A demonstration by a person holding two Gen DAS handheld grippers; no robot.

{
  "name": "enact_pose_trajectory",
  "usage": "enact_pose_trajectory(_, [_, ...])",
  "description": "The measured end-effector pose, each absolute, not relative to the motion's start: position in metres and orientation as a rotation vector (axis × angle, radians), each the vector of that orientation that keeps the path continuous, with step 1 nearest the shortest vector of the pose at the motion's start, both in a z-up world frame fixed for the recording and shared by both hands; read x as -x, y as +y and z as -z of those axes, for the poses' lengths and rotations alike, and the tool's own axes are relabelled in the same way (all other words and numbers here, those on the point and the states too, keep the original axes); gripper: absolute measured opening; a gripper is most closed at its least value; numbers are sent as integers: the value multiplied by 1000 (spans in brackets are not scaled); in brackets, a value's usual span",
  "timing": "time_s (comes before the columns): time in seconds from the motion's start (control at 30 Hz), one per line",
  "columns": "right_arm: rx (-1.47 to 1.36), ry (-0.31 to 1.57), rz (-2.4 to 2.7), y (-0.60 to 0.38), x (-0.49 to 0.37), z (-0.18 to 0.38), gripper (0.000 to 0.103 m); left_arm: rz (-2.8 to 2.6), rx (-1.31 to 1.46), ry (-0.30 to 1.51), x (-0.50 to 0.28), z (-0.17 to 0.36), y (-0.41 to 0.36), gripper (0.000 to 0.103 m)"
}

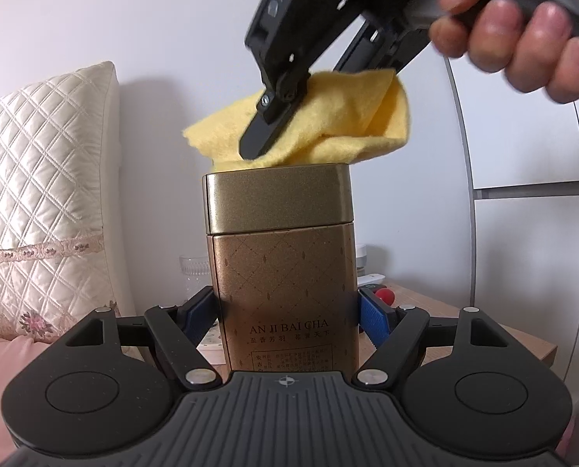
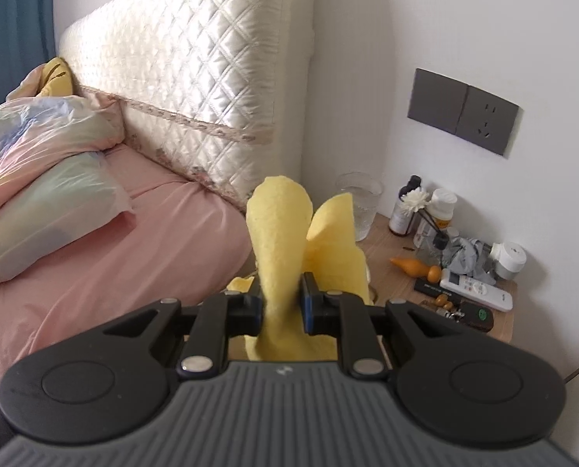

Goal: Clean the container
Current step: 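Wipe the tin's lid with the right gripper's cloth while the left holds the tin, then move the cloth in the right gripper down onto the tin's side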

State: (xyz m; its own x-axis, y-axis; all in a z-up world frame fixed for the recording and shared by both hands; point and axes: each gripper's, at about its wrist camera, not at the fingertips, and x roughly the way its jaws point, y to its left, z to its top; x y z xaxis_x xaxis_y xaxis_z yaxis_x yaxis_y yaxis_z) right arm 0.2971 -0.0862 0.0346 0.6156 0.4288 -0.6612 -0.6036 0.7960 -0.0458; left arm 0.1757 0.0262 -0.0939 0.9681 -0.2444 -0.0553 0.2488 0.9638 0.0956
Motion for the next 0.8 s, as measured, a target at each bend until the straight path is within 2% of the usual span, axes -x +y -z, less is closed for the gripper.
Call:
enact_pose_trajectory(0.57, [240,619,-574,-105,-314,-29,19,248,-106,46,-189,93,32,80])
enact_pose_trajectory(0.8, [70,468,-595,-156,-285,-15,19,211,-103,29,-186,95,30,80])
